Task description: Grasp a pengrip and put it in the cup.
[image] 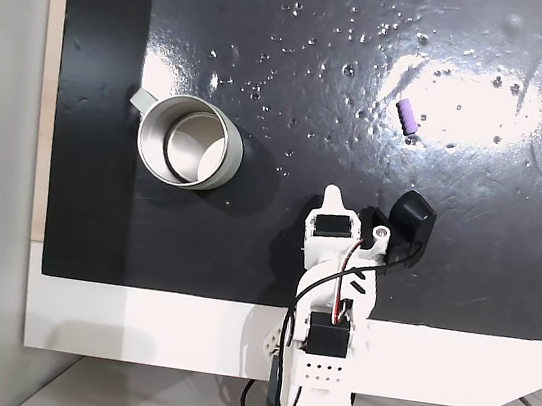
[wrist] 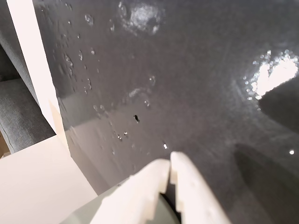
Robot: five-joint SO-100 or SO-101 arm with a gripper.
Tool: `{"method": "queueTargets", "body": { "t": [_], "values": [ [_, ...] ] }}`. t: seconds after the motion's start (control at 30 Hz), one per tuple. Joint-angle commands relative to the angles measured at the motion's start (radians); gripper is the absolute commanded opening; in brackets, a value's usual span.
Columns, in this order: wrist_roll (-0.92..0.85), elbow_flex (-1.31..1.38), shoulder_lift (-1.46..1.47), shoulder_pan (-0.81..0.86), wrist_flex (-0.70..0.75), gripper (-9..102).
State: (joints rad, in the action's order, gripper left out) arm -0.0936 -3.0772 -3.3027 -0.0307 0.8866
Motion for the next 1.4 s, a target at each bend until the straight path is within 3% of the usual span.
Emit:
{"method": "queueTargets", "body": {
  "t": [0.0,0.37,0.57,0.8,1.0,1.23,1.37],
  "values": [
    [-0.006,0.006,-0.014,-0.012,-0.035,0],
    [-0.038,0.011,-0.014,-0.017,-0.028,0],
    [-0.276,0.064,-0.015,0.012,0.000,0],
    [-0.612,0.341,0.037,0.002,0.175,0],
    [-0.801,0.626,0.334,0.072,0.218,0],
    [-1.155,0.890,0.675,0.186,0.255,0],
    [-1.335,1.031,0.871,0.201,0.276,7]
  ]
}}
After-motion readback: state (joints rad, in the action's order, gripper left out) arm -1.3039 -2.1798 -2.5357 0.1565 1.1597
